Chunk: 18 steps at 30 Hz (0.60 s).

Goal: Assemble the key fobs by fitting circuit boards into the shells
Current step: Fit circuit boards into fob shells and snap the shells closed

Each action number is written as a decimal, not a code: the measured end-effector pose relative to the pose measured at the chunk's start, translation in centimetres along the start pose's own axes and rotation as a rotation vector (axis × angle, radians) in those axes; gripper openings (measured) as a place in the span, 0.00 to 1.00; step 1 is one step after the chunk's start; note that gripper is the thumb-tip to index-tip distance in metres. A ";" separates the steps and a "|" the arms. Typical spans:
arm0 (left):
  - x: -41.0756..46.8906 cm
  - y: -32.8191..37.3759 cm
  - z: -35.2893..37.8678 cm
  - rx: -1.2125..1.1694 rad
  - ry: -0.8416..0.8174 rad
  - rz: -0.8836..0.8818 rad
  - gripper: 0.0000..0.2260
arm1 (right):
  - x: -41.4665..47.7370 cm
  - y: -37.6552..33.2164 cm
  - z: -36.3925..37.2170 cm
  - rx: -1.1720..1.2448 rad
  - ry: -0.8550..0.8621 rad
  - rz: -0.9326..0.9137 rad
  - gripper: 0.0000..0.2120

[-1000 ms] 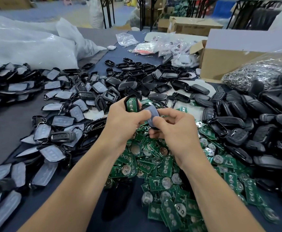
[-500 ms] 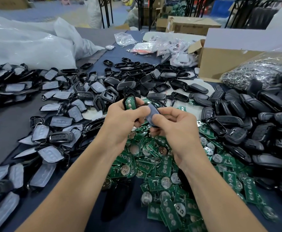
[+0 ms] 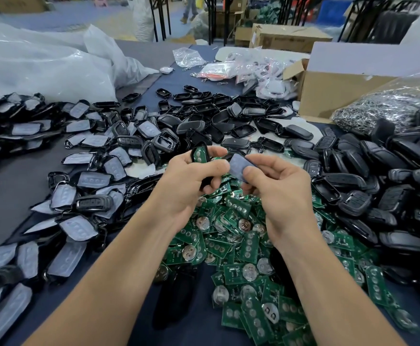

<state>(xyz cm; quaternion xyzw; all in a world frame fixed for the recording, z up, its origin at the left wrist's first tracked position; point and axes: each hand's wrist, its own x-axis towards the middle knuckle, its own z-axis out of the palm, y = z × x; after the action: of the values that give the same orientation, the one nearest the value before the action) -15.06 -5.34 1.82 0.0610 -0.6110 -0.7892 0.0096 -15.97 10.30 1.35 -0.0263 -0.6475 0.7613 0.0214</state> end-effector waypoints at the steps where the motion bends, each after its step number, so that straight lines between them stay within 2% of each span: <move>1: 0.0 0.0 0.0 -0.014 0.005 -0.005 0.09 | 0.0 -0.1 -0.1 0.007 0.005 0.004 0.10; 5: -0.1 0.3 0.1 -0.054 0.007 -0.006 0.06 | 0.0 -0.3 -0.1 0.021 0.022 0.018 0.10; 9: -0.2 0.1 0.2 0.040 0.041 0.040 0.05 | 0.0 -0.4 -0.1 0.016 0.035 0.013 0.11; 13: -0.3 0.0 0.3 0.152 0.109 0.116 0.10 | 0.0 -0.2 -0.2 -0.091 0.029 -0.077 0.12; 18: -0.3 0.1 0.4 0.203 0.178 0.192 0.12 | -0.3 -0.1 0.1 -0.098 -0.031 -0.091 0.11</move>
<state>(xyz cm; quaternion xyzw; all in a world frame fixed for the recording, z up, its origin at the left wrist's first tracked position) -14.82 -4.97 2.07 0.0724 -0.6873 -0.7105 0.1328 -15.69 10.23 1.49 0.0139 -0.6849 0.7272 0.0444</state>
